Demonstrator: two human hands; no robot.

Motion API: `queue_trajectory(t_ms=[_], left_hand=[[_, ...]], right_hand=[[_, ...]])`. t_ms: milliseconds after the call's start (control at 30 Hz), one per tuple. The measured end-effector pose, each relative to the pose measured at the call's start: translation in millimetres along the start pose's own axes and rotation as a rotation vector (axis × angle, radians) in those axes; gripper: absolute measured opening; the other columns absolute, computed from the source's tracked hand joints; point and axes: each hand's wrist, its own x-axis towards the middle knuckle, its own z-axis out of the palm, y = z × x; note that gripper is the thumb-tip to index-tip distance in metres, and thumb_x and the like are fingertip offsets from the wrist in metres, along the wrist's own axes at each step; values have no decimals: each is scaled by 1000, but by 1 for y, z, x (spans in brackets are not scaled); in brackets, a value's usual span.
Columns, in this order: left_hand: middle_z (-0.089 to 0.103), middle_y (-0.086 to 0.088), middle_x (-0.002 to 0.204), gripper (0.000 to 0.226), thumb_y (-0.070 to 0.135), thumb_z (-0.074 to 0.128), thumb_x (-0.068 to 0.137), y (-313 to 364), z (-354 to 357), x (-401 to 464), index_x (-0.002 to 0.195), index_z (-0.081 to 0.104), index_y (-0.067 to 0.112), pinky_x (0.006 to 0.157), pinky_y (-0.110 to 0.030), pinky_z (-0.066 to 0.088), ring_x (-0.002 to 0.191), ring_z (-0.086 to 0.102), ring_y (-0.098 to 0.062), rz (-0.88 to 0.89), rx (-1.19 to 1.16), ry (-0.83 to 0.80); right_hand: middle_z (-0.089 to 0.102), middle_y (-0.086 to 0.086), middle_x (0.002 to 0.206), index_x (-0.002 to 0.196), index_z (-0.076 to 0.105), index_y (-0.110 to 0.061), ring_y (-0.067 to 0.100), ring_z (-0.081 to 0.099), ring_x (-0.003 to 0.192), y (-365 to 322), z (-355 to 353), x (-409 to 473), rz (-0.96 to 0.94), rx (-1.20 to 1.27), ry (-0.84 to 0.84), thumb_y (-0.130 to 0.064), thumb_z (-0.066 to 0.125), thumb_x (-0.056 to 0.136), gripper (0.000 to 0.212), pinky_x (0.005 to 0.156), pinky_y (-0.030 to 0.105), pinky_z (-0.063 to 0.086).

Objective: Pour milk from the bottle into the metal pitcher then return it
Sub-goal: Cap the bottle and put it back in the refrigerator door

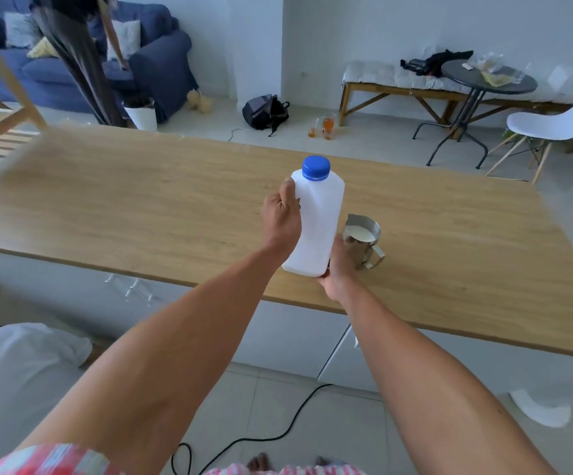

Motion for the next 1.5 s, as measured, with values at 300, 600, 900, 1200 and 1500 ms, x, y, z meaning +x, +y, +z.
queue_trajectory(t_ms=[300,600,900,1200,1500], left_hand=[[24,-10,67,47,32,39,109,5,-8,-17,68,20,19,53,-31,21,66,23,-23,-20,21,227],[32,-9,66,45,37,40,103,-2,-60,-58,65,29,17,60,-37,25,64,30,-21,-88,42,635],[38,7,51,54,43,42,98,3,-168,-147,47,35,27,61,-38,32,58,37,-19,-48,54,1003],[35,11,46,49,52,40,85,22,-290,-295,41,35,32,60,-39,31,53,32,-15,1,63,1307],[35,10,48,47,39,43,88,36,-394,-468,43,33,29,58,-40,30,53,31,-17,6,140,1591]], right_hand=[[75,1,105,114,67,-21,18,68,87,4,2,11,38,-170,-177,-56,36,102,48,73,32,52],[78,1,101,117,70,-18,20,74,83,34,41,-3,129,-343,-484,-53,46,99,46,62,31,57],[77,3,112,114,72,-28,31,72,108,98,118,-87,149,-548,-812,-67,48,87,53,96,55,53],[77,4,114,123,70,-23,25,74,101,195,187,-231,193,-642,-1051,-65,46,98,54,82,43,60],[78,2,112,113,75,-31,27,77,97,319,227,-393,263,-772,-1277,-81,50,81,64,85,59,60]])
